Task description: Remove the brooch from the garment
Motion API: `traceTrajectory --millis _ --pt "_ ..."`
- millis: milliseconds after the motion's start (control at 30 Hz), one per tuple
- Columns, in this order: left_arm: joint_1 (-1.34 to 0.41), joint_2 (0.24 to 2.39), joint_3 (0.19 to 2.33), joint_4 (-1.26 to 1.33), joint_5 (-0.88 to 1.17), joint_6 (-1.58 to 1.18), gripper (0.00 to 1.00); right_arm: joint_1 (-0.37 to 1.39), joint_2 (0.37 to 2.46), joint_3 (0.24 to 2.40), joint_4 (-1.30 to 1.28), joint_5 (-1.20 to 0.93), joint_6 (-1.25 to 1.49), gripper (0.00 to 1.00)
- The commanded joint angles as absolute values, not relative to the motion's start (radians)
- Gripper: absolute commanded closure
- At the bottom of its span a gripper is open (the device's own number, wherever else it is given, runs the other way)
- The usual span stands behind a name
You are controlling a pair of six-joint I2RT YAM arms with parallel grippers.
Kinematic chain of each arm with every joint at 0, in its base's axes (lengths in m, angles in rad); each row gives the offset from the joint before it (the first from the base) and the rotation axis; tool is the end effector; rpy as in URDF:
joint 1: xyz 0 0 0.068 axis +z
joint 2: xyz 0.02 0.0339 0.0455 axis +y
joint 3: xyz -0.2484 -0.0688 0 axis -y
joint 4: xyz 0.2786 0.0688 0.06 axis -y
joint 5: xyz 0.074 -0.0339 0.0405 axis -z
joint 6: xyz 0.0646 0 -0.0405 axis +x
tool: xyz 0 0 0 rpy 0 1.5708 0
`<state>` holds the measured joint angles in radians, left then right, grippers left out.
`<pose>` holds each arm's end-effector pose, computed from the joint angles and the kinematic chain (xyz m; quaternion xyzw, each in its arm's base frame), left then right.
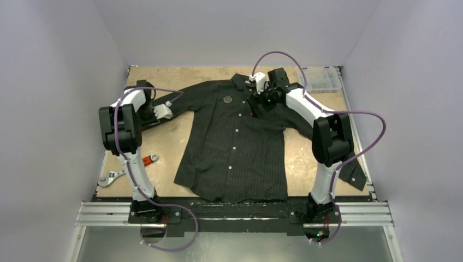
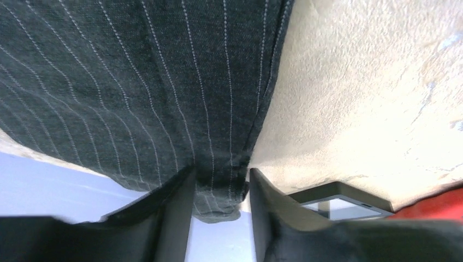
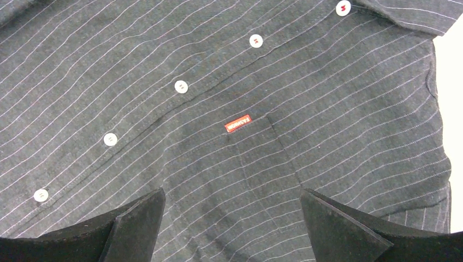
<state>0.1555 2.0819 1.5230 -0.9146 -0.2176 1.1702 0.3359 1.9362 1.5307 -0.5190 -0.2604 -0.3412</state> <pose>0.4156 0.0793 0.0969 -0.4778 -0.8704 -0.1152 0.0286 0.4388 0.1708 0.1818 -0.3512 0.8732 0.1223 0.3152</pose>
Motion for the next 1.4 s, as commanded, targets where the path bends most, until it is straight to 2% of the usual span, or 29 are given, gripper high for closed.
traceTrajectory --millis 0,67,100,500,733,767,800,867,933,1067,1133,1200,1367 --pt "0.132 2.107 1.575 -0.984 -0.218 1.180 0.76 0.324 1.886 1.532 -0.522 -0.262 -0.365 0.02" --pt "0.096 2.095 1.579 -1.008 -0.194 1.171 0.95 0.321 1.887 1.528 -0.538 -0.261 -0.373 0.02" --pt "0.070 2.084 1.573 -1.010 -0.180 1.165 1.00 0.317 1.886 1.523 -0.547 -0.264 -0.375 0.03" --pt "-0.335 2.046 1.650 -1.141 0.072 0.978 1.00 0.185 1.810 1.430 -0.683 -0.296 -0.394 0.03" --pt "-0.515 2.051 1.719 -1.248 0.238 0.861 1.00 0.173 1.754 1.394 -0.756 -0.259 -0.421 0.04" --pt "-0.536 2.039 1.708 -1.261 0.284 0.839 0.98 0.172 1.746 1.385 -0.766 -0.256 -0.424 0.04" --pt "-0.555 2.023 1.689 -1.287 0.347 0.826 0.92 0.170 1.739 1.379 -0.778 -0.253 -0.424 0.04" --pt "-0.577 1.977 1.641 -1.289 0.428 0.791 0.72 0.168 1.736 1.380 -0.810 -0.258 -0.438 0.05" --pt "-0.570 1.928 1.624 -1.290 0.496 0.755 0.58 0.169 1.732 1.381 -0.846 -0.255 -0.462 0.07" --pt "-0.431 1.868 1.720 -1.208 0.560 0.594 0.39 0.225 1.703 1.343 -0.850 -0.255 -0.478 0.10" --pt "-0.325 1.900 1.844 -1.151 0.584 0.394 0.37 0.294 1.698 1.317 -0.833 -0.244 -0.480 0.11" --pt "-0.250 1.971 1.940 -1.068 0.491 0.215 0.37 0.341 1.697 1.289 -0.813 -0.247 -0.474 0.13" --pt "-0.222 2.153 2.139 -1.059 0.267 0.162 0.36 0.454 1.727 1.217 -0.781 -0.200 -0.501 0.20"
